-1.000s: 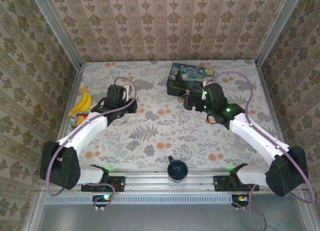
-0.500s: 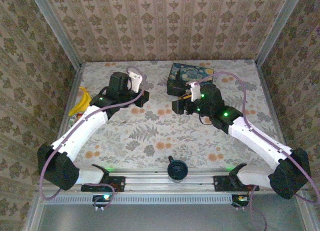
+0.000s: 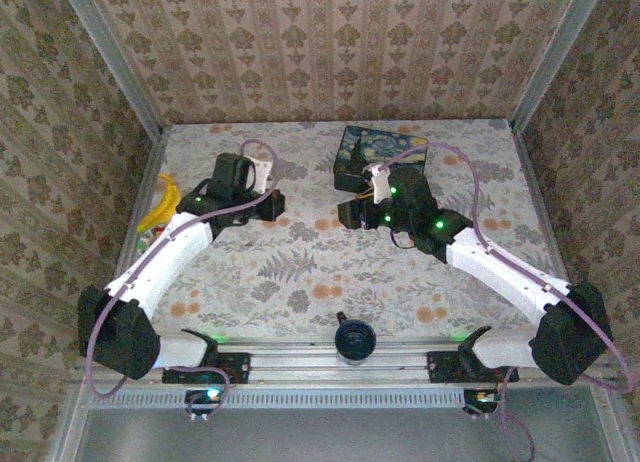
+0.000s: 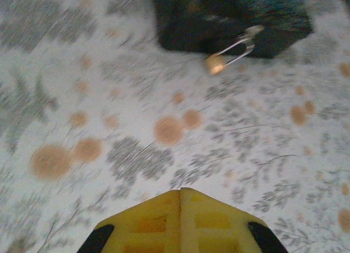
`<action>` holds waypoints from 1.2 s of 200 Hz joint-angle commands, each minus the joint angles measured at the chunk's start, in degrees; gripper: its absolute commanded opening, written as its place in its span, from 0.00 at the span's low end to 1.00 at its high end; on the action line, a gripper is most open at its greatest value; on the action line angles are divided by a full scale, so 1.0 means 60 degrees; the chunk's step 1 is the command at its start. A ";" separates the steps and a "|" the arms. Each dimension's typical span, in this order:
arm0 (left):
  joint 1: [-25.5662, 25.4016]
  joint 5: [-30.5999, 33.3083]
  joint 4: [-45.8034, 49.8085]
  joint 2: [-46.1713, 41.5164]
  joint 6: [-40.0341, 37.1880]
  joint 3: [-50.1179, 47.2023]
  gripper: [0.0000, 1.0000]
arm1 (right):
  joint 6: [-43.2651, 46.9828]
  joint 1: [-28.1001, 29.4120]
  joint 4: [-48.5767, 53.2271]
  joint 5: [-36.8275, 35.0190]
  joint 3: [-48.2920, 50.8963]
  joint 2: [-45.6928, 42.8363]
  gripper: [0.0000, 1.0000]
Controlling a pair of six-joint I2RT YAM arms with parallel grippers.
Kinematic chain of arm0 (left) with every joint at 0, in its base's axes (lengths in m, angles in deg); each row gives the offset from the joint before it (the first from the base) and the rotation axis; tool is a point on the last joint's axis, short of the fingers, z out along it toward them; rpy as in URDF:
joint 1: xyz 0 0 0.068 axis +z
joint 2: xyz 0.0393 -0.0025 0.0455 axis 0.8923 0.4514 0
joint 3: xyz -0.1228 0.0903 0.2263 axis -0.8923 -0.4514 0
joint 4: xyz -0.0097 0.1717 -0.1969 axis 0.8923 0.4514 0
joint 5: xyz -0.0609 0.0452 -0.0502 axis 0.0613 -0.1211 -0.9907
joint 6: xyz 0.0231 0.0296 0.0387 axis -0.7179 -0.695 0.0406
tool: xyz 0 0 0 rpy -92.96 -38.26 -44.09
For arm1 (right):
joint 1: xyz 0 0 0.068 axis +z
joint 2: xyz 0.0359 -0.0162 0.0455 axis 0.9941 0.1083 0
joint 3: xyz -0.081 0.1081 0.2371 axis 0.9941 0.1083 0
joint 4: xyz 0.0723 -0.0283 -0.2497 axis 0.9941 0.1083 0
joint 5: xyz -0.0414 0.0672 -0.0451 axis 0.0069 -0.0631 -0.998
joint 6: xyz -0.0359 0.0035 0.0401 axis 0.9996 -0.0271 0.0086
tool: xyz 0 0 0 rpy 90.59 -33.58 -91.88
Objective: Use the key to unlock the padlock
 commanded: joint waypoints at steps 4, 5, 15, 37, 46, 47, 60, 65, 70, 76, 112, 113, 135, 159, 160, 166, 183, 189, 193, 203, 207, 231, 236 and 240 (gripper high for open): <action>0.0545 0.0901 0.1349 0.0285 0.0019 -0.0340 0.34 | 0.0052 0.0093 0.0662 -0.0845 -0.0439 0.0185 0.78; 0.0561 0.0944 0.1398 0.0318 -0.0004 -0.0332 0.35 | 0.0052 0.0097 0.0674 -0.0899 -0.0437 0.0181 0.78; 0.0611 0.1484 0.1822 0.0680 -0.0188 -0.0325 0.40 | 0.0021 0.0100 0.0734 -0.1120 -0.0422 0.0192 0.79; 0.0613 0.2071 0.2225 0.1371 -0.0867 -0.0356 0.49 | -0.0089 0.0100 0.0921 -0.1675 -0.0482 0.0213 0.84; 0.0629 0.2148 0.2481 0.1649 -0.1402 -0.0252 0.55 | -0.0135 0.0097 0.1011 -0.1883 -0.0496 0.0193 0.86; 0.0633 0.2160 0.2513 0.1681 -0.1484 -0.0230 0.55 | -0.0141 0.0099 0.1017 -0.1925 -0.0495 0.0185 0.86; 0.0635 0.2488 0.3031 0.2109 -0.2317 0.0129 0.57 | -0.0211 0.0100 0.1138 -0.2281 -0.0504 0.0149 0.89; 0.0647 0.2564 0.3225 0.2267 -0.2699 0.0269 0.57 | -0.0227 0.0100 0.1196 -0.2448 -0.0508 0.0145 0.90; 0.0676 0.2617 0.3328 0.2398 -0.2931 0.0384 0.57 | -0.0235 0.0100 0.1251 -0.2567 -0.0517 0.0124 0.92; 0.0760 0.2589 0.3332 0.2531 -0.3124 0.0488 0.56 | -0.0268 0.0100 0.1294 -0.2708 -0.0525 0.0105 0.94; 0.1400 0.2637 0.2696 0.3122 -0.4222 0.0805 0.54 | -0.0238 0.0100 0.1642 -0.3222 -0.0730 0.0030 1.00; 0.1413 0.2617 0.2672 0.3135 -0.4271 0.0804 0.54 | -0.0229 0.0100 0.1655 -0.3224 -0.0744 0.0023 1.00; 0.1597 0.1983 0.2184 0.3325 -0.5052 0.0875 0.45 | -0.0169 0.0100 0.1860 -0.3474 -0.0802 -0.0103 1.00; 0.1749 0.1536 0.2403 0.3648 -0.5512 0.1001 0.42 | -0.0194 0.0099 0.2059 -0.3915 -0.0743 -0.0392 1.00; 0.1749 0.1517 0.2416 0.3655 -0.5531 0.0997 0.42 | -0.0193 0.0100 0.2054 -0.3922 -0.0729 -0.0400 1.00; 0.1763 0.1402 0.2449 0.3714 -0.5672 0.0973 0.42 | -0.0205 0.0100 0.2032 -0.4008 -0.0642 -0.0492 1.00; 0.1766 0.1278 0.2508 0.3940 -0.5906 0.0971 0.42 | -0.0272 0.0100 0.1893 -0.4218 -0.0393 -0.0739 1.00; 0.1764 0.1339 0.2504 0.4041 -0.5930 0.0990 0.41 | -0.0301 0.0090 0.1873 -0.4284 -0.0340 -0.0794 1.00; 0.1764 0.1370 0.2495 0.4106 -0.5956 0.1004 0.41 | -0.0310 0.0086 0.1860 -0.4315 -0.0323 -0.0825 1.00; 0.1799 0.1479 0.2460 0.4301 -0.6000 0.1057 0.37 | -0.0338 0.0085 0.1872 -0.4352 -0.0299 -0.0888 1.00; 0.1815 0.1511 0.2467 0.4377 -0.6002 0.1096 0.36 | -0.0348 0.0086 0.1883 -0.4354 -0.0286 -0.0906 1.00; 0.1834 0.1601 0.2404 0.4753 -0.6084 0.1313 0.36 | -0.0403 0.0092 0.1944 -0.4348 -0.0260 -0.1011 1.00; 0.1830 0.1602 0.2375 0.4808 -0.6104 0.1356 0.36 | -0.0409 0.0086 0.1970 -0.4345 -0.0249 -0.1038 1.00; 0.1830 0.1602 0.2346 0.4852 -0.6107 0.1398 0.36 | -0.0417 0.0088 0.1975 -0.4364 -0.0245 -0.1050 1.00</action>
